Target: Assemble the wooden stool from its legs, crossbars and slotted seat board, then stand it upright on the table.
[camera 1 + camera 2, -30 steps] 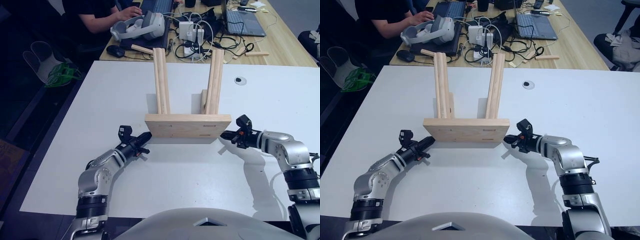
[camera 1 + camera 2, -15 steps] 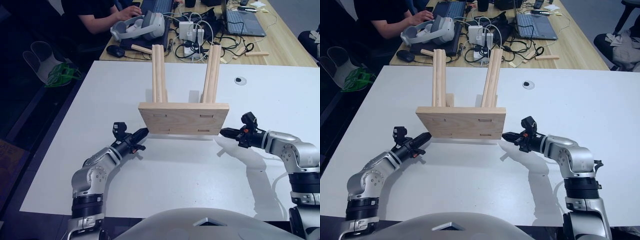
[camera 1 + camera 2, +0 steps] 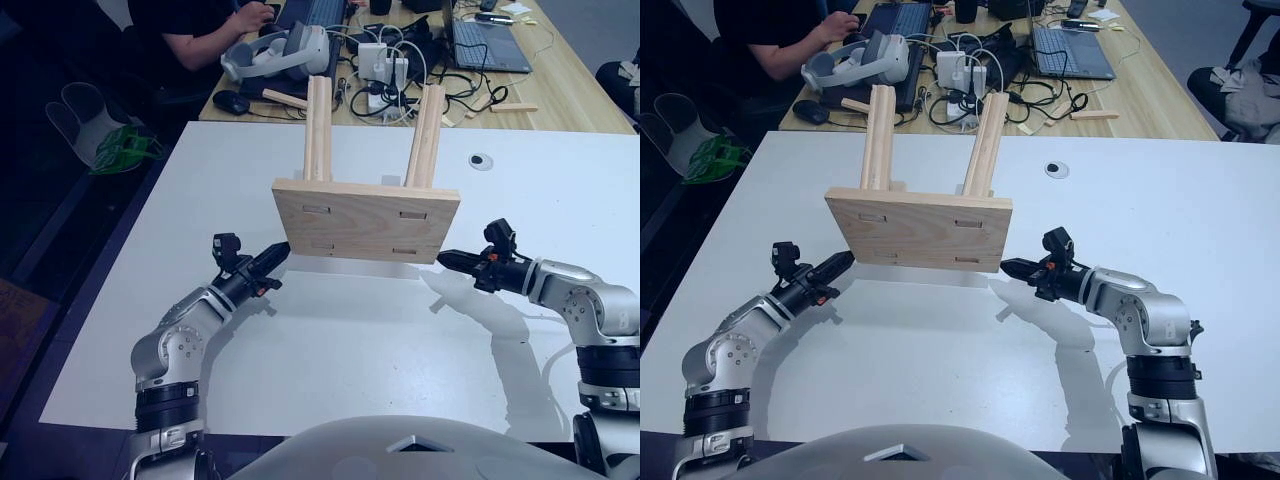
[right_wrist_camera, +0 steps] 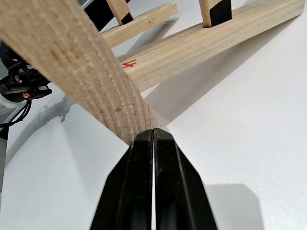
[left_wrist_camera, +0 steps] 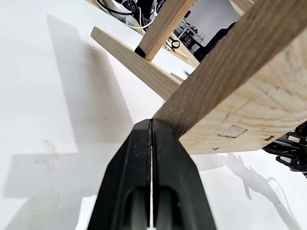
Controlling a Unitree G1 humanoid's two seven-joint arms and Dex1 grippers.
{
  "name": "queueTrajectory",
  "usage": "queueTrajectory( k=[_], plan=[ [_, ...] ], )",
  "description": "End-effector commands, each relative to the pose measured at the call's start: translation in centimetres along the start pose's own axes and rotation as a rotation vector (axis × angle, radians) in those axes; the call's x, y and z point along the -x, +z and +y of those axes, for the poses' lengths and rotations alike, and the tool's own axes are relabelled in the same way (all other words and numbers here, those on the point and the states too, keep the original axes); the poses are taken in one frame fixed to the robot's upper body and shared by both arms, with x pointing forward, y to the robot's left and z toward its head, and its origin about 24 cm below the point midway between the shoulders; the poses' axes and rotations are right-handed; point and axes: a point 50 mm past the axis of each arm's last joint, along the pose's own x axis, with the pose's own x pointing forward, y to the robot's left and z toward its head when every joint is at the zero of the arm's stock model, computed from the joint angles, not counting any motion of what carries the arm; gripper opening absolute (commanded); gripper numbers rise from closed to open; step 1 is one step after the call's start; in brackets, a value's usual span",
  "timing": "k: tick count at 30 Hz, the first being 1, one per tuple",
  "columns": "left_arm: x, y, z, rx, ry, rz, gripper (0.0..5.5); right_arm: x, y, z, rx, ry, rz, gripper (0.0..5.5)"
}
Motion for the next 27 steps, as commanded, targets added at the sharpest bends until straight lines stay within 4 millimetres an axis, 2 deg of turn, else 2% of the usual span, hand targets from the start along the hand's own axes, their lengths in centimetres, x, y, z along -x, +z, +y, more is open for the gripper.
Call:
queueTrajectory(
  k=[1, 27],
  plan=[
    [-1.8, 0.2, -2.4, 0.027, -0.206, -0.001, 0.01, -1.7, 1.6, 2.4, -0.001, 0.175, -0.096, 0.00],
    [-2.0, 3.7, -4.3, 0.031, -0.310, -0.098, 0.01, -1.6, 5.0, 5.0, -0.026, 0.282, -0.254, 0.00]
  ],
)
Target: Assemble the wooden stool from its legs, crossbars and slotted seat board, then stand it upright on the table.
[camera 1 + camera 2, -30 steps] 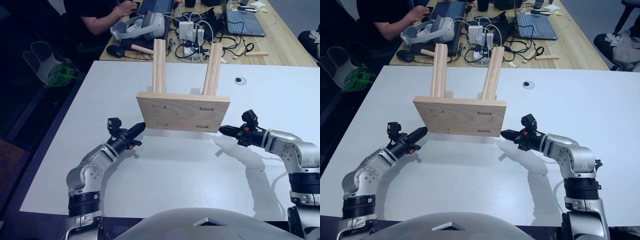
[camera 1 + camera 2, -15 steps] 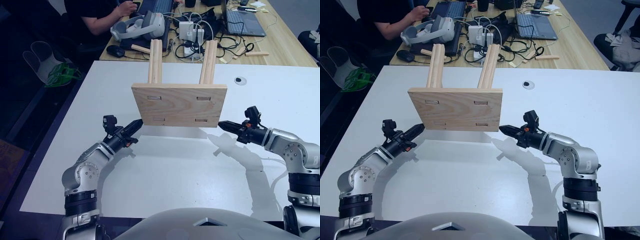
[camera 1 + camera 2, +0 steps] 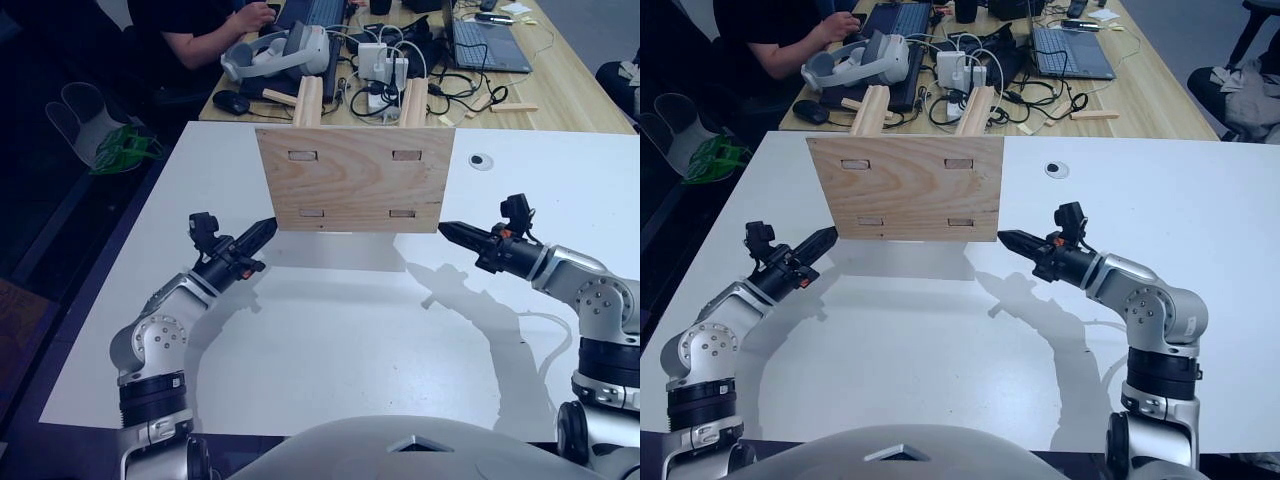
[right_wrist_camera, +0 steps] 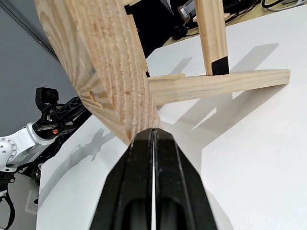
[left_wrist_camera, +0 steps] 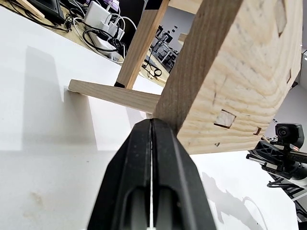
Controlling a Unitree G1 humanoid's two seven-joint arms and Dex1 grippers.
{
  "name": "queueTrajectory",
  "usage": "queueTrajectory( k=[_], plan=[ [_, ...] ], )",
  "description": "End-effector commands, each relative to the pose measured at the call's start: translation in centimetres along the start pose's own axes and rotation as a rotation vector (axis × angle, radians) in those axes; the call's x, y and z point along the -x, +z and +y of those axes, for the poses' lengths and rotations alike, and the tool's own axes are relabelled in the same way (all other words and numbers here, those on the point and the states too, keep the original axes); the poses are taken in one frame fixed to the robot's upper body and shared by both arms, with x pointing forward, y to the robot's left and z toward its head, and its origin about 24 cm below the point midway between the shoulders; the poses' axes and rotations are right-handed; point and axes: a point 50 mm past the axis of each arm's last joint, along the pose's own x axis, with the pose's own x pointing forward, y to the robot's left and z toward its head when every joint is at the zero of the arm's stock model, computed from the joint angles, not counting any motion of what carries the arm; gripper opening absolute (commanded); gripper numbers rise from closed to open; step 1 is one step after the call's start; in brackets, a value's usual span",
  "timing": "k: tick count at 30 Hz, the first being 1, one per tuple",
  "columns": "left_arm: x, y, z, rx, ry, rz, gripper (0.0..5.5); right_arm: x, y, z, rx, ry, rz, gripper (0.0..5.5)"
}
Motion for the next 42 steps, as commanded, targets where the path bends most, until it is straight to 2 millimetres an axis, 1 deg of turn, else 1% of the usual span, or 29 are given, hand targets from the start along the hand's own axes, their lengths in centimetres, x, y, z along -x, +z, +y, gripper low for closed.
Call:
queueTrajectory(
  k=[1, 4, 8, 12, 23, 27, 31, 35, 42],
  plan=[
    [-2.7, 0.4, -3.6, 0.027, -0.225, 0.015, 0.01, -2.5, 1.2, 3.3, 0.012, 0.238, -0.043, 0.00],
    [-3.1, 0.8, -4.3, 0.024, -0.231, 0.005, 0.01, -2.6, 1.4, 3.5, 0.010, 0.248, -0.052, 0.00],
    [-3.2, 1.1, -4.6, 0.024, -0.231, -0.005, 0.01, -2.6, 1.8, 3.6, 0.008, 0.257, -0.064, 0.00],
    [-3.2, 1.8, -5.1, 0.018, -0.242, -0.023, 0.01, -2.6, 2.1, 3.9, 0.006, 0.269, -0.077, 0.00],
    [-4.4, 3.4, -8.1, 0.007, -0.276, -0.058, 0.01, -2.8, 2.8, 4.5, -0.002, 0.294, -0.108, 0.00],
    [-4.5, 3.5, -7.8, 0.017, -0.262, -0.058, 0.01, -2.8, 3.2, 4.7, -0.005, 0.303, -0.121, 0.00],
    [-4.1, 3.0, -7.1, 0.026, -0.247, -0.050, 0.01, -2.8, 3.3, 4.8, -0.010, 0.306, -0.130, 0.00],
    [-3.9, 2.8, -6.9, 0.025, -0.236, -0.047, 0.01, -2.8, 3.4, 4.8, -0.014, 0.307, -0.136, 0.00],
    [-4.2, 2.9, -7.8, 0.019, -0.233, -0.048, 0.01, -2.9, 3.8, 4.9, -0.015, 0.313, -0.150, 0.00]
  ],
)
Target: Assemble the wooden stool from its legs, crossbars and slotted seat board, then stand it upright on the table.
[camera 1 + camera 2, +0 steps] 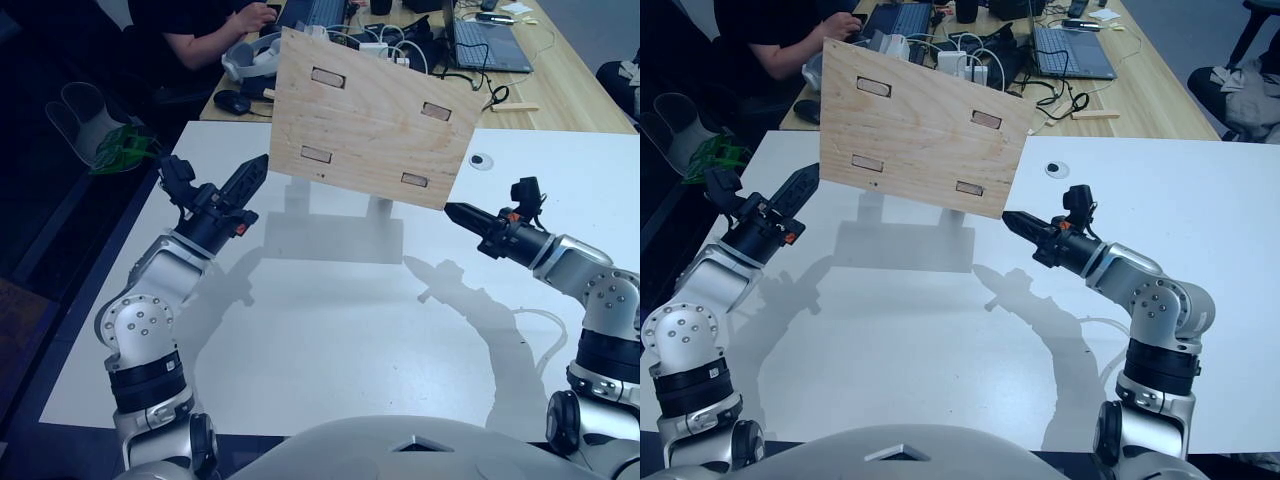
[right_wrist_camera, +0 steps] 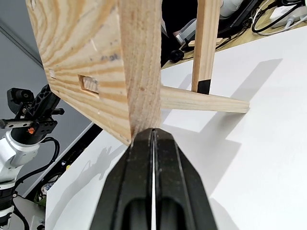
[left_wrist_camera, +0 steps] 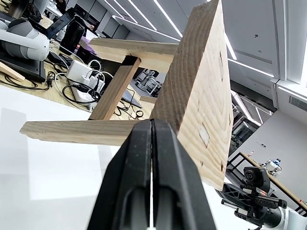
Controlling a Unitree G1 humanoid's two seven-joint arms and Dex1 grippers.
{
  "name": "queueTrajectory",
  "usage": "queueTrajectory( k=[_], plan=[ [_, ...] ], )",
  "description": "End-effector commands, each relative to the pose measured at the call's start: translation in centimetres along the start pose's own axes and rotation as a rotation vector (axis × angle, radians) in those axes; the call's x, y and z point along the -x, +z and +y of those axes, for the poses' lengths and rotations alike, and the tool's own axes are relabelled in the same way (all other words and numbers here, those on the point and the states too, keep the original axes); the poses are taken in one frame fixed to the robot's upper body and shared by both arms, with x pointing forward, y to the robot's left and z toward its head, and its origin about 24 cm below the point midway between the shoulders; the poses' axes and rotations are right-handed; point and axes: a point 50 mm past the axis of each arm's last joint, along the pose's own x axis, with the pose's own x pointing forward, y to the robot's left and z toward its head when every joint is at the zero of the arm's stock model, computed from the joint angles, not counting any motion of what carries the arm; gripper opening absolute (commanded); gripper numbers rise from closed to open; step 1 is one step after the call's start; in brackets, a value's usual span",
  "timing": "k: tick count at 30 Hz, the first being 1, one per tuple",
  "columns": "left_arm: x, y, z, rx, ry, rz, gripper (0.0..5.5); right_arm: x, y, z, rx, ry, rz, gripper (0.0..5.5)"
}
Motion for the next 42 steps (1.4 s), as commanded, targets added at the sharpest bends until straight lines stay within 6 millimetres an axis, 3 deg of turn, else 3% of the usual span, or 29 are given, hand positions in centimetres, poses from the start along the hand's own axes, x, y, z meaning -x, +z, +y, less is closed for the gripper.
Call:
queueTrajectory(
  k=[1, 11, 24, 32, 42],
  plan=[
    [-1.9, -2.5, -2.9, 0.060, -0.165, 0.135, 0.01, -2.9, 1.6, 4.4, 0.021, 0.326, -0.041, 0.00],
    [-1.6, -2.5, -2.0, 0.063, -0.149, 0.137, 0.01, -3.0, 2.0, 4.7, 0.010, 0.338, -0.063, 0.00],
    [-2.7, -1.5, -3.8, 0.058, -0.175, 0.108, 0.01, -3.1, 2.3, 4.7, -0.006, 0.338, -0.088, 0.00],
    [-2.1, -1.8, -2.1, 0.073, -0.156, 0.103, 0.01, -3.2, 2.4, 4.7, -0.012, 0.337, -0.098, 0.00],
    [-1.7, -1.9, -1.4, 0.078, -0.158, 0.083, 0.01, -3.3, 2.9, 4.8, -0.024, 0.345, -0.129, 0.00]
  ],
)
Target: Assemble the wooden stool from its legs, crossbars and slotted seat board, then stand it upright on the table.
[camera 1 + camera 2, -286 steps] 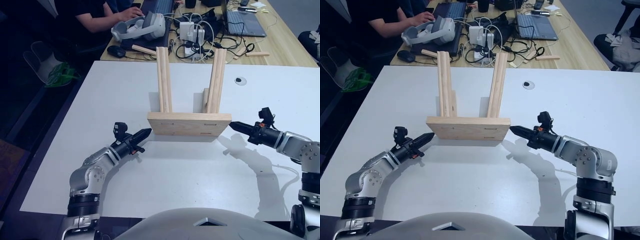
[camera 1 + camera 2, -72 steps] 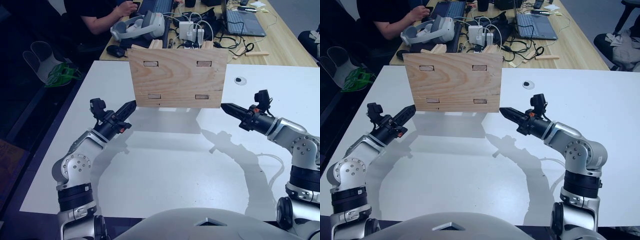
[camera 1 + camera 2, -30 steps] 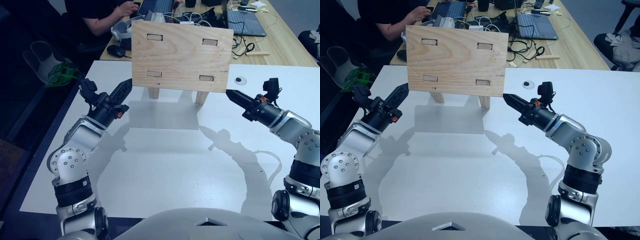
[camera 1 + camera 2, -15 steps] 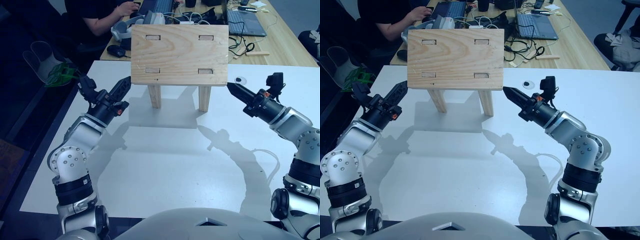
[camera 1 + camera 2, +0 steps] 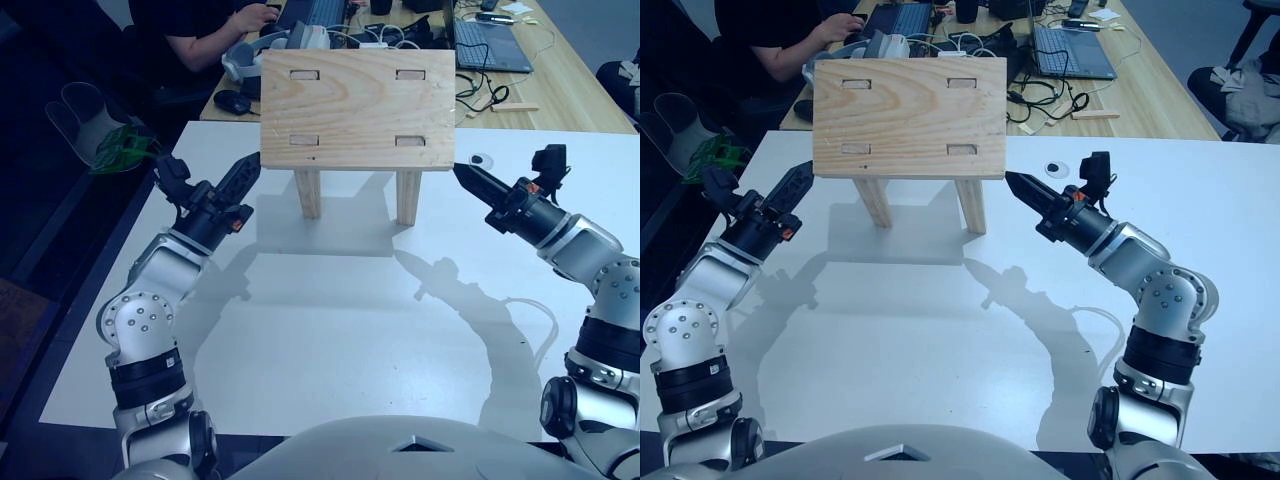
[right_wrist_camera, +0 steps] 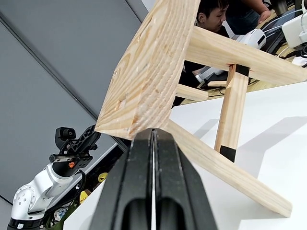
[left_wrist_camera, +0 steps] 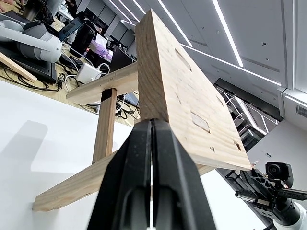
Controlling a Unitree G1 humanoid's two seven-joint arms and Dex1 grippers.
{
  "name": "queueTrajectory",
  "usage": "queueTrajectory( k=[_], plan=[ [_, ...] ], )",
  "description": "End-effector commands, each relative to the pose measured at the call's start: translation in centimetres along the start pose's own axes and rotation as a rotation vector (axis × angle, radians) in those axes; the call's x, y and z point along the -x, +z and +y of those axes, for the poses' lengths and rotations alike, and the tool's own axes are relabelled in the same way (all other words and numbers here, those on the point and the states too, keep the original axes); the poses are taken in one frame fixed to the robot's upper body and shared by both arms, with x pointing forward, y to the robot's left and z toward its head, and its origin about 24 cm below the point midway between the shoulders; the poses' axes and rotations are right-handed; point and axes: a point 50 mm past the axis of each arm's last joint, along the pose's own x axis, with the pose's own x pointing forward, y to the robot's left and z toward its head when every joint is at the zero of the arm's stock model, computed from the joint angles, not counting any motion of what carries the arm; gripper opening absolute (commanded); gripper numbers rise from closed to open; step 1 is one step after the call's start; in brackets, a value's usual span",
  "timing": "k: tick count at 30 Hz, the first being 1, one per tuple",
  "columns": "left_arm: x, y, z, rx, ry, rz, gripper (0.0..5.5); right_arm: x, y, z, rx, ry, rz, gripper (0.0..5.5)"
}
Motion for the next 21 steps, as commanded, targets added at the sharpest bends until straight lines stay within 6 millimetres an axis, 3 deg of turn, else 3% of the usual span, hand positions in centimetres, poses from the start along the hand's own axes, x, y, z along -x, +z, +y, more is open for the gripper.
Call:
queueTrajectory(
  k=[1, 10, 21],
  plan=[
    [-1.6, -2.1, -2.2, 0.055, -0.189, 0.109, 0.01, -2.9, -0.1, 3.0, -0.030, 0.234, 0.032, 0.00],
    [-2.0, -1.3, -2.0, 0.056, -0.192, 0.059, 0.01, -3.4, 0.5, 3.3, -0.034, 0.235, -0.007, 0.00],
    [-1.9, -0.6, 0.1, 0.022, -0.151, 0.000, 0.01, -3.5, 0.3, 3.1, -0.038, 0.202, -0.013, 0.00]
  ],
)
